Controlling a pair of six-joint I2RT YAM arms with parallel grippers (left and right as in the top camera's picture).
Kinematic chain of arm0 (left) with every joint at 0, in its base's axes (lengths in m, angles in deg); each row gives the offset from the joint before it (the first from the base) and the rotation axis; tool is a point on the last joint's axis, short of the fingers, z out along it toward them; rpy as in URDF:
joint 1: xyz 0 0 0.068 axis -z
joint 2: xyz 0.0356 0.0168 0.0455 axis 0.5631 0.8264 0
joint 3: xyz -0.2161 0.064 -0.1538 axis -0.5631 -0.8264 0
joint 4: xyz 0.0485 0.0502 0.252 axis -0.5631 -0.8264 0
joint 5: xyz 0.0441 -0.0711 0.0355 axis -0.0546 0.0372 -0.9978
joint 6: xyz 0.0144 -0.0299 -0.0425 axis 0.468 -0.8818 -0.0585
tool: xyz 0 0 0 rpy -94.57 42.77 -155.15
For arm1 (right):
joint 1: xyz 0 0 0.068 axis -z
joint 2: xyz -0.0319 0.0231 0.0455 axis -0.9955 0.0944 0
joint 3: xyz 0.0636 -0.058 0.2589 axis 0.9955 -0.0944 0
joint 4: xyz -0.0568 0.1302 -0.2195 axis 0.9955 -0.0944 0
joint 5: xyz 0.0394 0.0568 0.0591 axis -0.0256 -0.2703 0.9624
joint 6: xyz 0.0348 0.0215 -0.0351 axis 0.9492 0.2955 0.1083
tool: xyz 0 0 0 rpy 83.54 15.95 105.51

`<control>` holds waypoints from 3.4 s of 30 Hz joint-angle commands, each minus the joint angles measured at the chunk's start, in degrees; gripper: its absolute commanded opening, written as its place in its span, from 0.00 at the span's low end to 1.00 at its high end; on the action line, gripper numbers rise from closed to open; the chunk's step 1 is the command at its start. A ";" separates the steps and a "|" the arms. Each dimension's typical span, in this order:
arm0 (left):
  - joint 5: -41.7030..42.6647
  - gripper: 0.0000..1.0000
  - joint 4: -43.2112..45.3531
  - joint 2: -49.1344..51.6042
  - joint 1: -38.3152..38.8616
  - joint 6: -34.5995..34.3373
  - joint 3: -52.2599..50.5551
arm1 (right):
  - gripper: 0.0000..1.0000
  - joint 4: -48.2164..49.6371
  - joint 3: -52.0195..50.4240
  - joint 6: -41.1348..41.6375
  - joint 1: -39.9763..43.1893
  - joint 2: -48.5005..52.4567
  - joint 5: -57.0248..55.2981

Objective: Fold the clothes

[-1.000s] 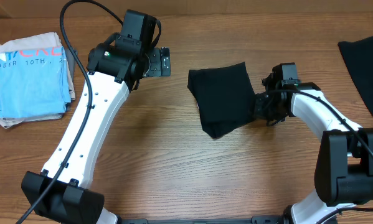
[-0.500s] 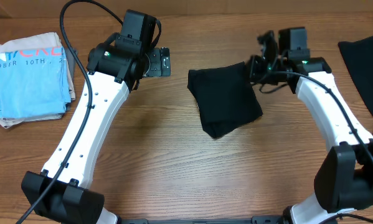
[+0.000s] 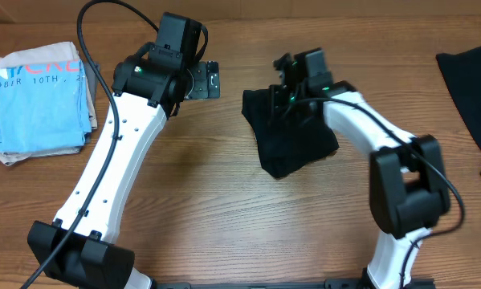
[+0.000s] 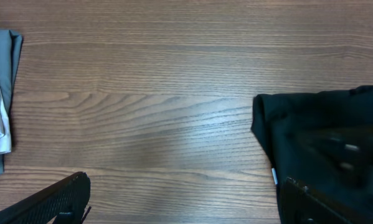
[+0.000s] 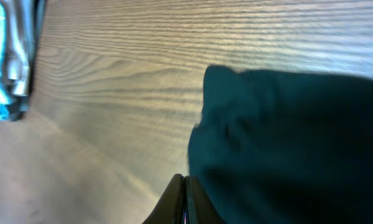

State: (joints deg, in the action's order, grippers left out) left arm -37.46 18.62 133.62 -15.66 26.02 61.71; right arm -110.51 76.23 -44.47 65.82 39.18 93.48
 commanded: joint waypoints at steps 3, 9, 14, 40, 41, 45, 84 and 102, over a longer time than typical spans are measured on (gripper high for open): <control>-0.94 1.00 0.22 0.37 -0.22 0.07 -0.20 | 0.04 7.98 0.39 0.09 -0.96 5.53 -4.24; -0.94 1.00 0.22 0.37 -0.22 0.07 -0.20 | 0.08 12.68 0.39 0.07 -1.07 7.56 -3.80; -0.94 1.00 0.22 0.37 -0.22 0.07 -0.20 | 0.08 16.24 0.42 -0.11 -1.05 7.52 0.00; -0.94 1.00 0.22 0.37 -0.22 0.07 -0.20 | 0.04 -8.22 6.78 0.07 2.45 2.16 -19.06; -0.94 1.00 0.22 0.37 -0.22 0.07 -0.20 | 0.04 -6.71 6.32 0.07 2.45 2.16 -19.06; -0.94 1.00 0.22 0.37 -0.22 0.07 -0.20 | 0.04 -2.89 4.81 0.11 2.38 2.29 -19.04; 14.19 0.91 13.20 3.67 0.96 7.58 -0.20 | 1.00 -29.14 9.60 0.09 24.85 -11.15 -22.88; 7.82 0.98 22.01 26.18 9.64 39.19 -0.20 | 1.00 -29.14 9.60 0.09 24.85 -11.15 -22.91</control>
State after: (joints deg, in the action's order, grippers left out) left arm -27.73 39.61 157.67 -5.94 59.68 61.53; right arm -139.77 85.73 -44.45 90.58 28.08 70.92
